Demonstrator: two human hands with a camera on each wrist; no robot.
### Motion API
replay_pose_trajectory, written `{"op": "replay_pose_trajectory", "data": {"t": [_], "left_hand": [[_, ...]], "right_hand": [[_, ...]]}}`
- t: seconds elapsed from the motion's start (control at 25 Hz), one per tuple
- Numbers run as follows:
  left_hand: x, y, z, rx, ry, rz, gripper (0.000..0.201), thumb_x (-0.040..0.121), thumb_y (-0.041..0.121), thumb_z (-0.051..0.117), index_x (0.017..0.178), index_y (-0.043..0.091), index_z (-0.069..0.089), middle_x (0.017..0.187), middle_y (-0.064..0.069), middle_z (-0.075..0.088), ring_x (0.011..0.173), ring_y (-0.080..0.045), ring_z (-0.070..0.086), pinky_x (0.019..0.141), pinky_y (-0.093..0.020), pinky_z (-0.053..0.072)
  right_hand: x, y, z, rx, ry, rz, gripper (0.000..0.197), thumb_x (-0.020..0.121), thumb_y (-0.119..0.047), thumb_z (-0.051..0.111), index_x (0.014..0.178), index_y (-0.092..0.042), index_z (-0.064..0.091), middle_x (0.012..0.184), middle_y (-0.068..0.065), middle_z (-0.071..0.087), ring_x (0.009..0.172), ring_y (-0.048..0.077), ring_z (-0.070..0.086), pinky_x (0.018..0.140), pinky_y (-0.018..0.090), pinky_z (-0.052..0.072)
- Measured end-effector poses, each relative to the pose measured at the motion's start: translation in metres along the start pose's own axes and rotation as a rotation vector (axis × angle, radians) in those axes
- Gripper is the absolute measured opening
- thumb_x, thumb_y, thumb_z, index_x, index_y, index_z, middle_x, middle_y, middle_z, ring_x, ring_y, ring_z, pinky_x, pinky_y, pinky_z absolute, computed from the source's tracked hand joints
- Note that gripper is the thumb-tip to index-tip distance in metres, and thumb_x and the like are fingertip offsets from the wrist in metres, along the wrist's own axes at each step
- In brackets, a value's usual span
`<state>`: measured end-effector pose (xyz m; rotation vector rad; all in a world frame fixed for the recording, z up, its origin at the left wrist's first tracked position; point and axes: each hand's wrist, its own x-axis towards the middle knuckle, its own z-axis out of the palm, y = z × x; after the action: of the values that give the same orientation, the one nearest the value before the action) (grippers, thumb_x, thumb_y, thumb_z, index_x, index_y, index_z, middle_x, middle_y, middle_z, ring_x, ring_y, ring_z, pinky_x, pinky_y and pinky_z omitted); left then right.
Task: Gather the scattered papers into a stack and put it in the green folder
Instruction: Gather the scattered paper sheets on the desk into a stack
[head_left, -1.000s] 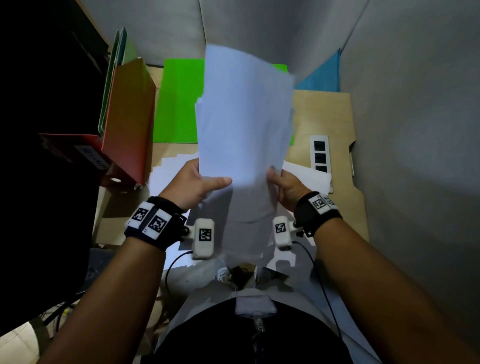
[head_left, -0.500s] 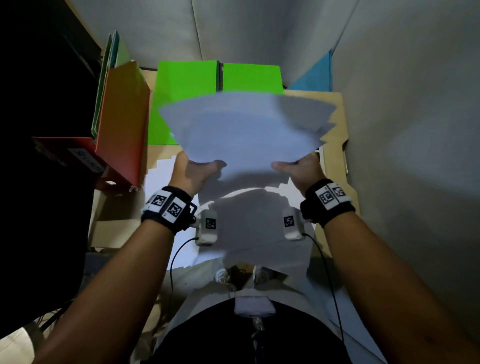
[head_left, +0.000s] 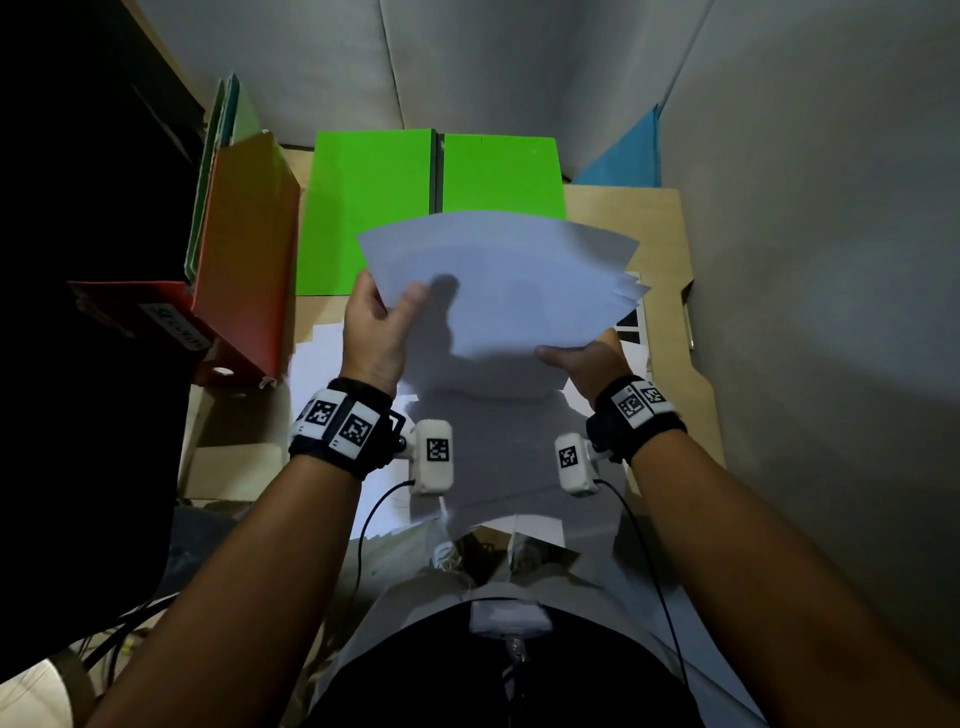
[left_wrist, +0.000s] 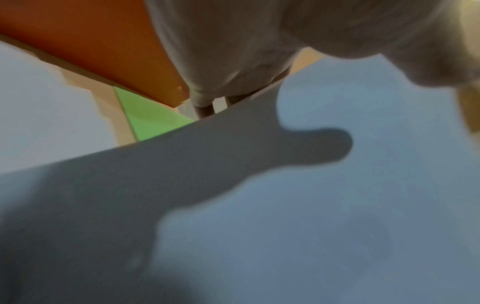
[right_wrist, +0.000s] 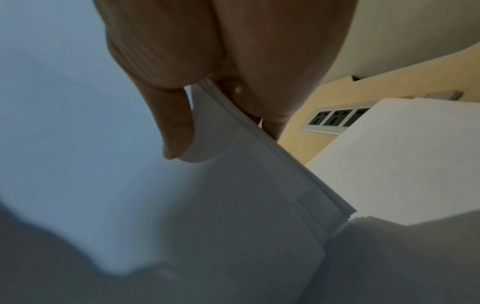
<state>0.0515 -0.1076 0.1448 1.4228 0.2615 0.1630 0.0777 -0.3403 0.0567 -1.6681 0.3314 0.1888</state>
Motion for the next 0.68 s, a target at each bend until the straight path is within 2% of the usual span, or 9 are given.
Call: {"op": "replay_pose_trajectory", "data": {"t": [0.08, 0.16, 0.2, 0.28, 0.36, 0.44, 0.56, 0.6, 0.68], "left_hand": [[0.007, 0.019, 0.004, -0.057, 0.060, 0.053, 0.056, 0.081, 0.062, 0.065, 0.099, 0.009, 0.055, 0.095, -0.006, 0.060, 0.093, -0.016, 0.056, 0.085, -0.042, 0.048], [0.015, 0.037, 0.014, -0.008, 0.170, 0.092, 0.025, 0.093, 0.045, 0.055, 0.079, 0.024, 0.050, 0.075, 0.017, 0.052, 0.072, 0.008, 0.051, 0.074, -0.016, 0.043], [0.018, 0.043, 0.020, 0.024, 0.213, 0.098, 0.025, 0.092, 0.041, 0.059, 0.073, 0.029, 0.047, 0.064, 0.022, 0.047, 0.061, 0.011, 0.045, 0.066, -0.010, 0.038], [0.023, 0.042, 0.027, 0.064, 0.247, 0.059, 0.031, 0.083, 0.043, 0.072, 0.070, 0.027, 0.049, 0.056, 0.018, 0.045, 0.052, 0.003, 0.040, 0.056, -0.013, 0.034], [0.029, 0.025, 0.025, 0.104, 0.270, 0.022, 0.032, 0.078, 0.039, 0.079, 0.078, 0.023, 0.052, 0.065, 0.006, 0.050, 0.054, -0.005, 0.042, 0.054, -0.017, 0.035], [0.031, 0.008, 0.024, 0.148, 0.279, 0.008, 0.039, 0.073, 0.044, 0.081, 0.089, 0.023, 0.052, 0.077, 0.002, 0.053, 0.063, -0.010, 0.047, 0.058, -0.020, 0.039], [0.027, -0.003, 0.023, 0.176, 0.207, 0.040, 0.038, 0.082, 0.034, 0.077, 0.101, 0.013, 0.052, 0.075, 0.007, 0.053, 0.057, 0.007, 0.048, 0.058, -0.011, 0.039], [0.025, -0.005, 0.022, 0.184, 0.153, 0.060, 0.037, 0.082, 0.031, 0.077, 0.103, 0.012, 0.053, 0.080, 0.007, 0.057, 0.062, 0.009, 0.052, 0.063, -0.010, 0.042], [0.024, -0.010, 0.017, 0.179, 0.037, 0.058, 0.046, 0.075, 0.030, 0.081, 0.108, 0.015, 0.054, 0.100, 0.000, 0.066, 0.087, -0.002, 0.064, 0.078, -0.020, 0.053]], "right_hand": [[-0.002, -0.003, -0.002, 0.028, -0.063, -0.014, 0.044, 0.067, 0.005, 0.082, 0.099, -0.019, 0.065, 0.105, 0.007, 0.071, 0.092, 0.016, 0.070, 0.083, 0.025, 0.053], [-0.002, -0.005, -0.003, 0.098, -0.141, -0.020, 0.053, 0.068, 0.014, 0.077, 0.112, -0.011, 0.062, 0.113, 0.012, 0.068, 0.097, 0.016, 0.069, 0.083, 0.026, 0.054], [-0.002, -0.006, -0.003, 0.117, -0.166, -0.027, 0.058, 0.067, 0.015, 0.077, 0.117, -0.008, 0.060, 0.116, 0.014, 0.067, 0.099, 0.016, 0.069, 0.084, 0.027, 0.055], [-0.002, -0.007, -0.003, 0.124, -0.173, -0.017, 0.061, 0.064, 0.014, 0.078, 0.116, -0.012, 0.060, 0.116, 0.013, 0.067, 0.102, 0.019, 0.068, 0.087, 0.031, 0.056], [-0.001, -0.009, -0.001, 0.150, -0.179, 0.001, 0.061, 0.063, 0.017, 0.077, 0.111, -0.015, 0.060, 0.112, 0.010, 0.067, 0.098, 0.017, 0.068, 0.088, 0.033, 0.056], [0.002, -0.006, -0.002, 0.141, -0.158, 0.043, 0.059, 0.059, 0.008, 0.082, 0.108, -0.018, 0.061, 0.109, 0.009, 0.068, 0.097, 0.018, 0.069, 0.090, 0.038, 0.055], [0.002, -0.002, 0.000, -0.016, -0.080, 0.071, 0.065, 0.054, -0.019, 0.089, 0.112, -0.019, 0.060, 0.114, 0.007, 0.069, 0.103, 0.023, 0.067, 0.094, 0.045, 0.053], [0.001, -0.003, 0.002, -0.040, -0.045, 0.095, 0.070, 0.054, -0.026, 0.088, 0.117, -0.017, 0.058, 0.115, 0.005, 0.068, 0.104, 0.023, 0.066, 0.095, 0.044, 0.053], [-0.001, -0.011, 0.004, -0.076, 0.048, 0.114, 0.070, 0.064, -0.029, 0.084, 0.124, -0.011, 0.053, 0.115, 0.000, 0.065, 0.103, 0.019, 0.064, 0.097, 0.038, 0.051]]}}
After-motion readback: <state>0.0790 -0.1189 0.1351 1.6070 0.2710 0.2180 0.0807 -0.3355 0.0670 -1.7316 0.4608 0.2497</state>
